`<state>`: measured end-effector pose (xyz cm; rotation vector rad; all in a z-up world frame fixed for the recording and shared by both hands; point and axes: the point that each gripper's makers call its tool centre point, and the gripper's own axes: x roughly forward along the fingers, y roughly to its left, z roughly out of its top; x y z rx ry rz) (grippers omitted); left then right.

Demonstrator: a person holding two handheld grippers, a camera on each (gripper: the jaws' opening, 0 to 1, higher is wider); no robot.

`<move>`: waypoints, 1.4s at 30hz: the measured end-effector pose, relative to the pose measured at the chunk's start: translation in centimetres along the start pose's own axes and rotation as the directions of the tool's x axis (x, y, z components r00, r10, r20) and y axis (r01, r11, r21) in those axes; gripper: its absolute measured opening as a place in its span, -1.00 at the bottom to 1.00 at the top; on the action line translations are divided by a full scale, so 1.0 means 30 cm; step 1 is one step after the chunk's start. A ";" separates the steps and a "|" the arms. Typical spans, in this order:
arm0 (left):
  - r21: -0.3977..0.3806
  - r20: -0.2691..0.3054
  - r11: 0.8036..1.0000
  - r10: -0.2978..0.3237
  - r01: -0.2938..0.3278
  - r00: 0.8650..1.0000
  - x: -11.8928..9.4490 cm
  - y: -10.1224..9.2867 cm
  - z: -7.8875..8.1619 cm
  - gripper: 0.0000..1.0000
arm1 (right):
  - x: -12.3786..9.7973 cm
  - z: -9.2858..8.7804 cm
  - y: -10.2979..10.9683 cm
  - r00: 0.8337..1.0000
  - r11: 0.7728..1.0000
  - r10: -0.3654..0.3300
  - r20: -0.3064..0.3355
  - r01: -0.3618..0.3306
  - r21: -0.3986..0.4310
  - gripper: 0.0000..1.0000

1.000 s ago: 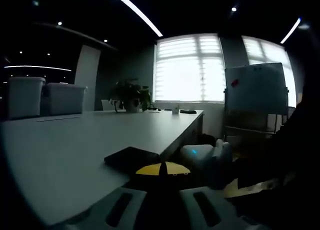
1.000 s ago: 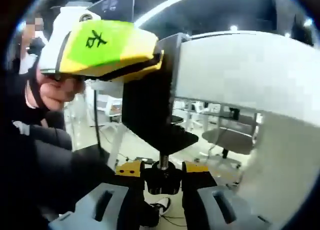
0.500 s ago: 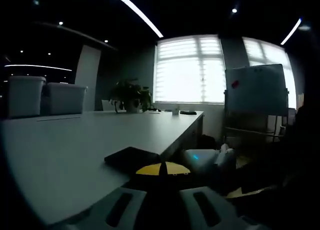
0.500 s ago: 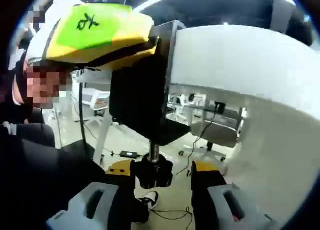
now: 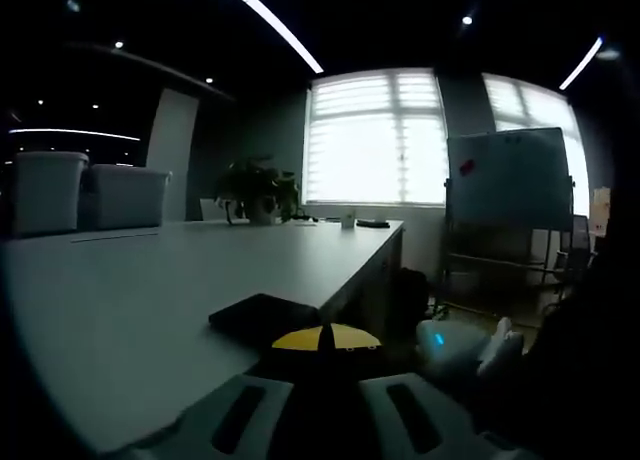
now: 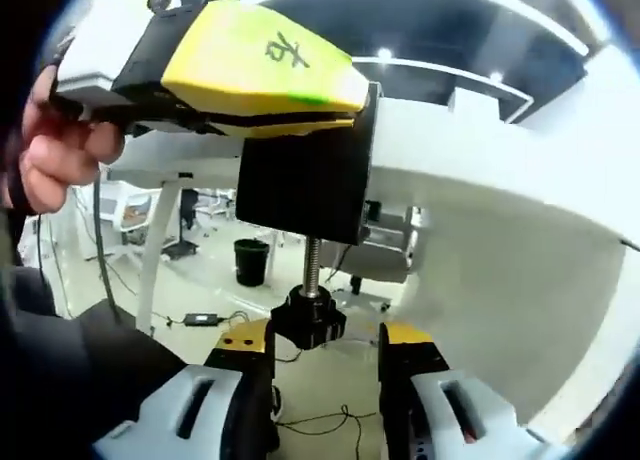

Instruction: Clamp the fixed fixture on the desktop, loosen the retaining clip, secure it to the edge of the desk, and tighten the retaining clip.

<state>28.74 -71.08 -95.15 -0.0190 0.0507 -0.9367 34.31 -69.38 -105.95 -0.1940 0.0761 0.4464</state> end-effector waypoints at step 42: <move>0.023 -0.024 1.000 0.003 -0.002 1.000 0.008 0.009 -0.006 -0.98 | 0.039 0.044 0.122 0.787 0.784 0.617 -0.014 -0.617 -0.074 -0.46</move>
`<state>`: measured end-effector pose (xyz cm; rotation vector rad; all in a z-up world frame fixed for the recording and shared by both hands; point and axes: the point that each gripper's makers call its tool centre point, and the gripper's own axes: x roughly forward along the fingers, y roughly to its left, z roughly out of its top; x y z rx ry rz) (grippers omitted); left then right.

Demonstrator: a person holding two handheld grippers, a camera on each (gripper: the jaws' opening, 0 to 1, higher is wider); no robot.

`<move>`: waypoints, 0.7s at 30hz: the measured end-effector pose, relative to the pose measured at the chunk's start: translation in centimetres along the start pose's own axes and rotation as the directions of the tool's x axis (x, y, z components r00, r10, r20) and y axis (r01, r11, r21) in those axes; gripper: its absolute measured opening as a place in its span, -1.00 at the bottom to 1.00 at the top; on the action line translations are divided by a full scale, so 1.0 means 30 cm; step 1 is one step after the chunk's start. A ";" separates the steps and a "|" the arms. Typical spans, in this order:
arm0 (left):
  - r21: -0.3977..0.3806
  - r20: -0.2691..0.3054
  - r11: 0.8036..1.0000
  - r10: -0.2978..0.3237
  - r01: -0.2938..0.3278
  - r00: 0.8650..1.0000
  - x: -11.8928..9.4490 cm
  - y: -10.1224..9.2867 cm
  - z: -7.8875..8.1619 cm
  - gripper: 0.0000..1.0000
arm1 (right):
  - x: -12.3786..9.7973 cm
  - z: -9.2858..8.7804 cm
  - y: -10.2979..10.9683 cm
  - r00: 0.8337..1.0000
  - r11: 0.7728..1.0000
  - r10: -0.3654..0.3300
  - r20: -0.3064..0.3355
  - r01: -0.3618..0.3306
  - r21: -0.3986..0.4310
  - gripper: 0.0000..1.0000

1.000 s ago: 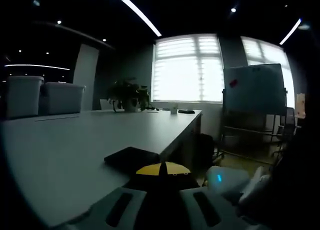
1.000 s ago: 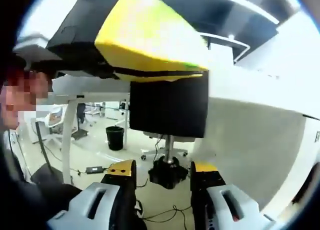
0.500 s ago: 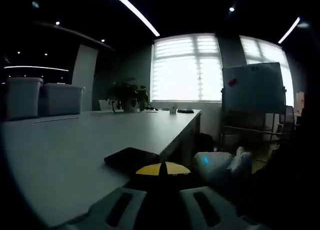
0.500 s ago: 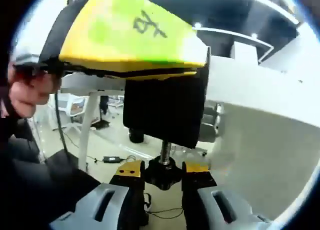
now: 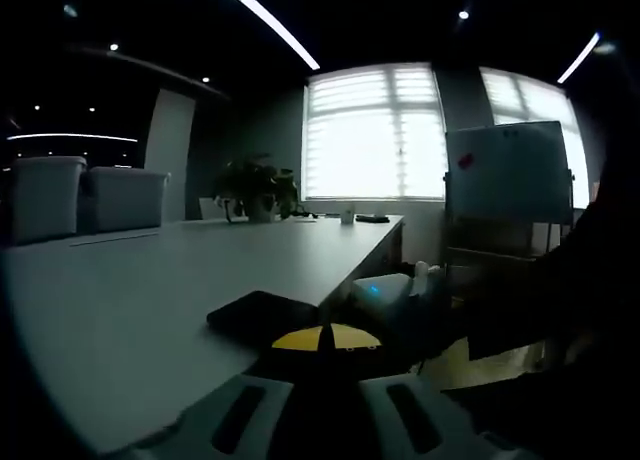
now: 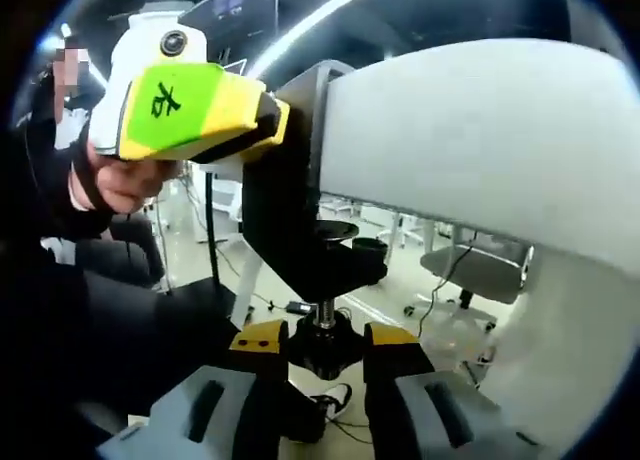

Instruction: Clamp the fixed fixture on the desktop, loosen the retaining clip, secure it to the edge of the desk, and tighten the retaining clip.

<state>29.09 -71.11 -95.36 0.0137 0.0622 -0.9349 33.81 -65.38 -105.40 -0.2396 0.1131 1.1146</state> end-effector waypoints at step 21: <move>-0.019 0.013 1.000 -0.007 0.007 1.000 -0.005 0.009 0.002 -0.98 | -0.019 0.004 -0.025 0.989 0.981 -0.150 0.004 0.149 -0.126 -0.45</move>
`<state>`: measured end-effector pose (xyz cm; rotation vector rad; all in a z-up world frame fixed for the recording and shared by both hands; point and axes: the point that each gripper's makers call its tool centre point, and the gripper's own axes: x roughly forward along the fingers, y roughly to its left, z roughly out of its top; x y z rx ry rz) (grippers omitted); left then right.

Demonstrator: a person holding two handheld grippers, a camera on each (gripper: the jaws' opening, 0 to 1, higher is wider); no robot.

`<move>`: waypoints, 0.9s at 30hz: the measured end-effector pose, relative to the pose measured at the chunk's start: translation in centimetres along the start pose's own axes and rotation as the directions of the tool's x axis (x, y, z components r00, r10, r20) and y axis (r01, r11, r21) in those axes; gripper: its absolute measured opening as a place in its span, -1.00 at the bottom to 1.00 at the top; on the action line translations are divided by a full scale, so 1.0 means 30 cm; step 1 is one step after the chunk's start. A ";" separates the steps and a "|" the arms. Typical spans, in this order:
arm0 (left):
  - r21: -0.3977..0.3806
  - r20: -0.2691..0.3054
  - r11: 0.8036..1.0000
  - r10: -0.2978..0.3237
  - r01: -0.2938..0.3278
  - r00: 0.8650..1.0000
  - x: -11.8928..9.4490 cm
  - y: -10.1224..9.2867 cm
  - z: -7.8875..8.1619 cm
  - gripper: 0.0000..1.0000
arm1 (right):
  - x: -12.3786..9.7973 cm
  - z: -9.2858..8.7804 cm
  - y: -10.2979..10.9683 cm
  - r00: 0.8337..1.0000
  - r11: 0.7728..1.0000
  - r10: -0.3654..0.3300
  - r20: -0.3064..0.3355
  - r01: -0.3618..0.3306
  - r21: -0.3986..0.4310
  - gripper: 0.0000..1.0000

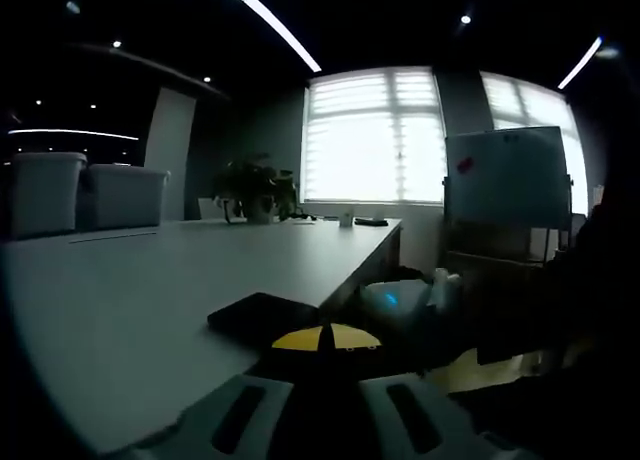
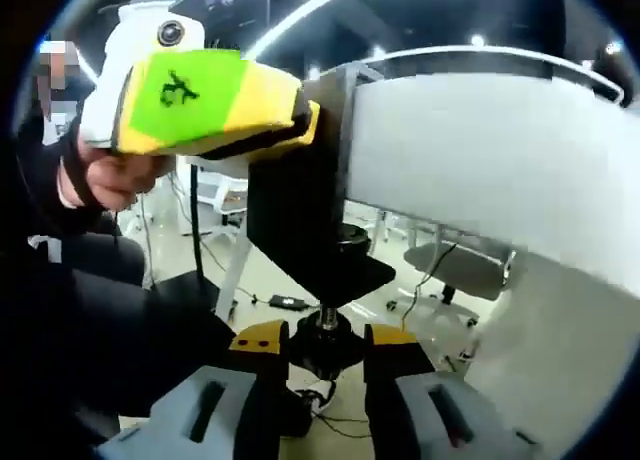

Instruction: Clamp the fixed fixture on the desktop, loosen the retaining clip, secure it to the edge of the desk, and tighten the retaining clip.

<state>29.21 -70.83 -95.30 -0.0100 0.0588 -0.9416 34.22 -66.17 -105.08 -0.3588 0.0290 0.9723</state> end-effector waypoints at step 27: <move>0.001 0.003 1.000 -0.007 0.007 1.000 0.001 -0.013 0.001 -0.98 | -0.063 -0.053 -0.044 0.815 0.753 -0.562 -0.141 0.575 0.320 -0.15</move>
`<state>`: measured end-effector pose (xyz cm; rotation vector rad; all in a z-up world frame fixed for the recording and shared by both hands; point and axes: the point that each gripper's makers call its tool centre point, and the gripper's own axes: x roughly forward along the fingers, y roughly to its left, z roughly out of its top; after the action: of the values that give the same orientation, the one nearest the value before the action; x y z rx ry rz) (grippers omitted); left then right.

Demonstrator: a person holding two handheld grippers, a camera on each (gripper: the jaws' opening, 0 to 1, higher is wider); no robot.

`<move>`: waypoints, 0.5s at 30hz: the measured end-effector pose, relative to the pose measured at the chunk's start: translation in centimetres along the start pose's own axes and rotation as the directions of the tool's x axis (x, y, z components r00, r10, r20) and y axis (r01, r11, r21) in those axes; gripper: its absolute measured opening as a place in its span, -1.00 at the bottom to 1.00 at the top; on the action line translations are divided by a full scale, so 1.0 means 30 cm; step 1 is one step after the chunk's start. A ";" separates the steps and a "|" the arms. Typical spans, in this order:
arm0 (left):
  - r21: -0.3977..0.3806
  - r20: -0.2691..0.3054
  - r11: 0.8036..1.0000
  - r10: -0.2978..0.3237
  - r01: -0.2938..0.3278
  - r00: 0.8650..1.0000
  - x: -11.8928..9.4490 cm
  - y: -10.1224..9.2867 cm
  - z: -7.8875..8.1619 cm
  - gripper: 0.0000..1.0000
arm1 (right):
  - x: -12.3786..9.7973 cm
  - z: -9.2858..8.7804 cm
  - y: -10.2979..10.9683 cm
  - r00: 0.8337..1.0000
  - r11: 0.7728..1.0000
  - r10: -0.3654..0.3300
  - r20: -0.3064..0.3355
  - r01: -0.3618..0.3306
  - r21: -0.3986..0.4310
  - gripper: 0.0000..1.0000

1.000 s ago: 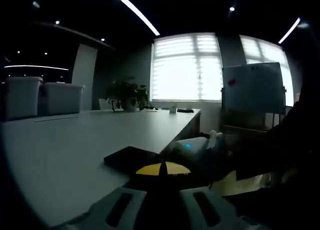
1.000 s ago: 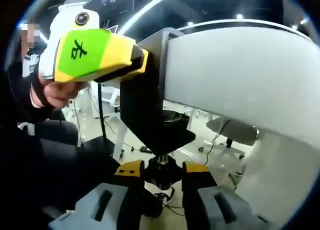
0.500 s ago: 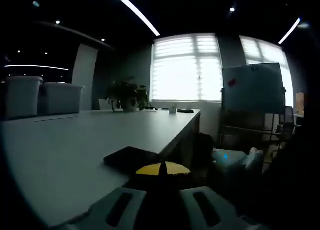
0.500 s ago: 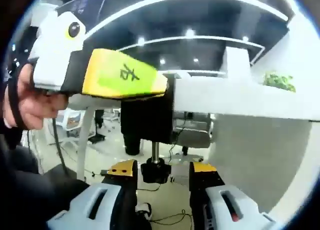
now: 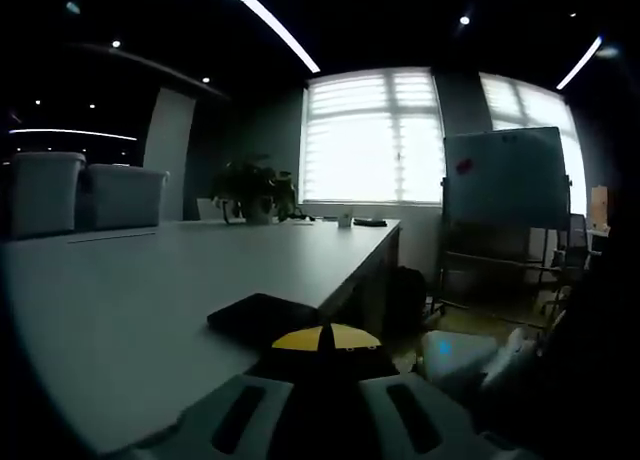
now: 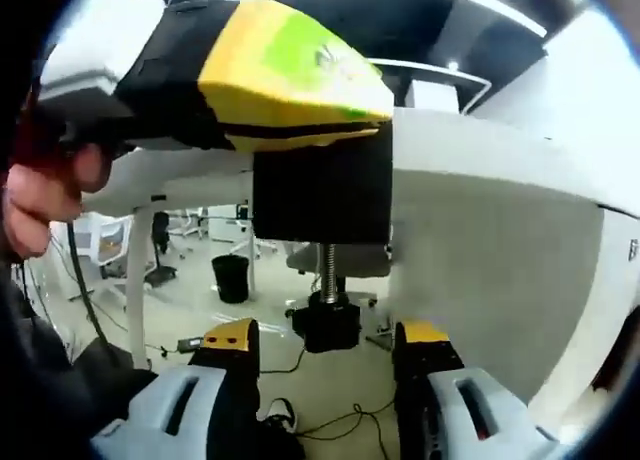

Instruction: Clamp the fixed fixture on the desktop, loosen the retaining clip, secure it to the edge of the desk, and tighten the retaining clip.

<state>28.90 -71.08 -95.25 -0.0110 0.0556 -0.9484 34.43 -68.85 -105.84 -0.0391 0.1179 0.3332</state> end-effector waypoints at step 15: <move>0.012 0.007 1.000 0.001 -0.001 1.000 0.000 0.005 0.002 -0.98 | -0.015 0.005 0.045 0.961 0.954 0.268 -0.068 -0.275 -0.122 -0.56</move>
<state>29.03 -70.99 -95.18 -0.0035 0.0436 -0.9472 33.58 -67.73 -105.68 -0.1618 0.1526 0.6155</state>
